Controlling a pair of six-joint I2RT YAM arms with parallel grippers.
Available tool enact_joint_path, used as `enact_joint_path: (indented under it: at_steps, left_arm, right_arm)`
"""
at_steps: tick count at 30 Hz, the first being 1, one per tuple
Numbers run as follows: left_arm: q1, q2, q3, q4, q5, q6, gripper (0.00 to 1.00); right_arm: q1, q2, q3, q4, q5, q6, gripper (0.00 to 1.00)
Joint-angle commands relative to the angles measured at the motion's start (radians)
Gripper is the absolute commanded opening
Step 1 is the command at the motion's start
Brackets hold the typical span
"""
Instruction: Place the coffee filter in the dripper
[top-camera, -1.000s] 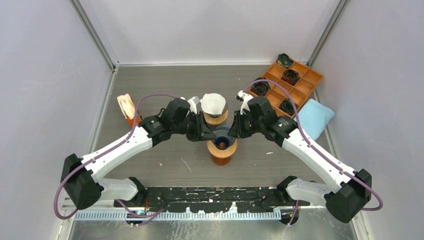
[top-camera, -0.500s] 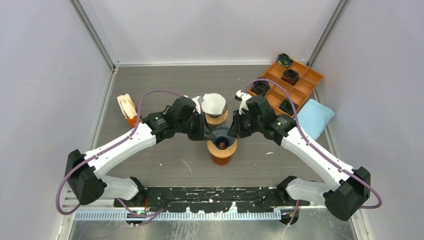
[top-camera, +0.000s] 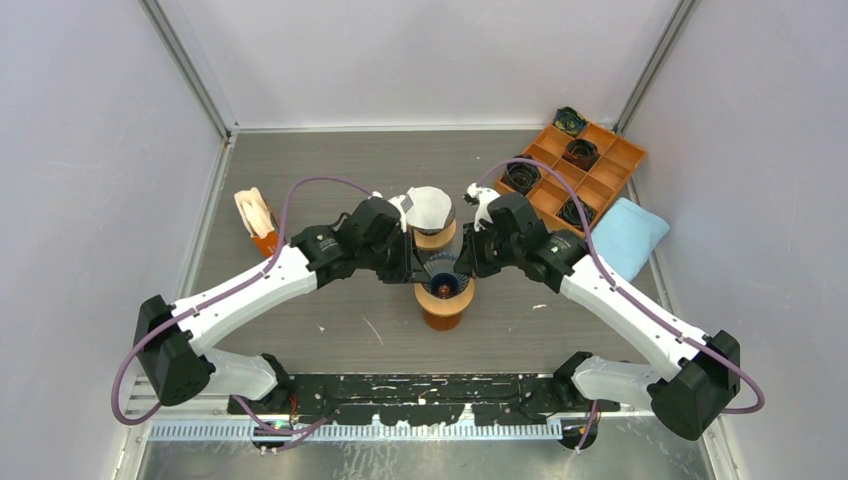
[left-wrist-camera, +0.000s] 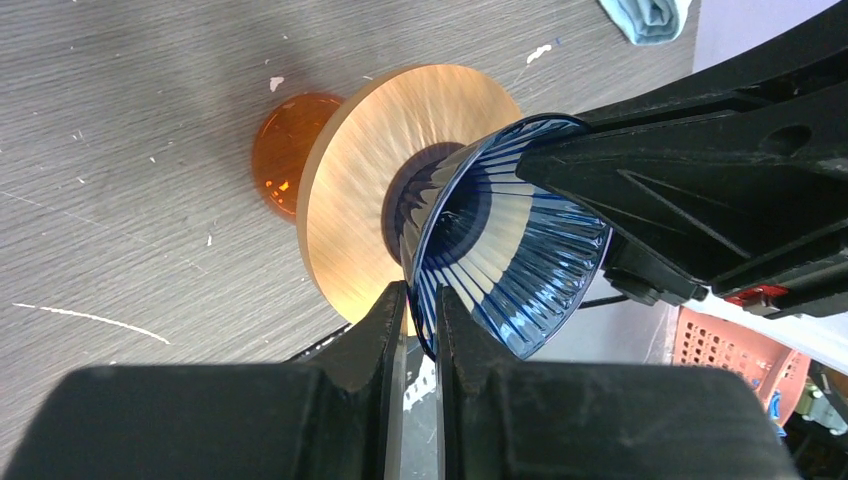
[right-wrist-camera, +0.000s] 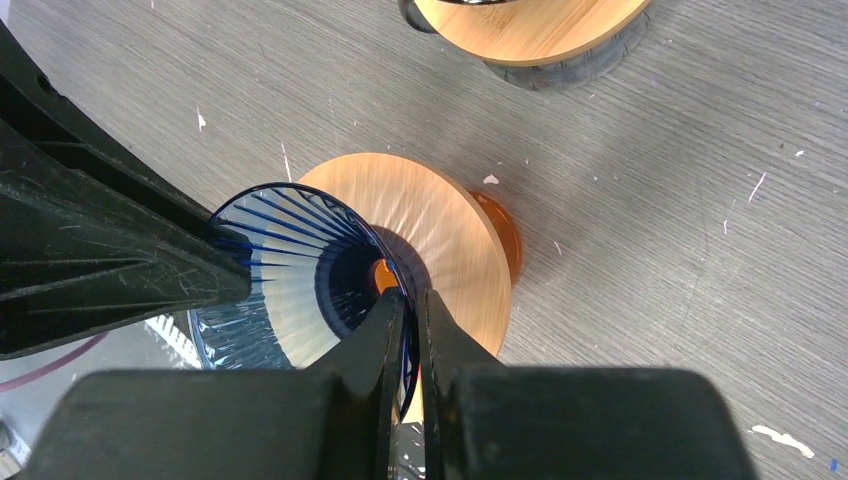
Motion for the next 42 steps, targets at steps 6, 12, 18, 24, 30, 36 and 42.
enact_joint_path:
  at_steps: [6, 12, 18, 24, 30, 36, 42]
  left_arm:
    - [-0.055, 0.047, -0.015, -0.041, -0.062, 0.054, 0.06]
    - [-0.055, 0.029, 0.003, -0.053, -0.091, 0.056, 0.11]
    - [-0.056, 0.004, 0.05, -0.066, -0.133, 0.064, 0.2]
    - [-0.056, -0.009, 0.1, -0.073, -0.154, 0.075, 0.35]
    - [-0.054, -0.027, 0.138, -0.086, -0.168, 0.086, 0.49]
    - [-0.045, -0.056, 0.17, -0.113, -0.212, 0.109, 0.61]
    - [0.005, -0.128, 0.195, -0.189, -0.307, 0.171, 0.69]
  right_arm:
    - [0.039, 0.072, -0.106, -0.063, 0.116, -0.039, 0.01]
    - [0.04, 0.053, -0.067, -0.069, 0.114, -0.041, 0.04]
    - [0.039, 0.018, 0.0, -0.097, 0.165, -0.06, 0.17]
    - [0.038, 0.0, 0.071, -0.117, 0.188, -0.068, 0.33]
    - [0.038, -0.016, 0.16, -0.121, 0.16, -0.059, 0.43]
    - [0.038, -0.035, 0.224, -0.137, 0.158, -0.073, 0.55]
    - [0.038, -0.071, 0.237, -0.13, 0.261, -0.094, 0.67]
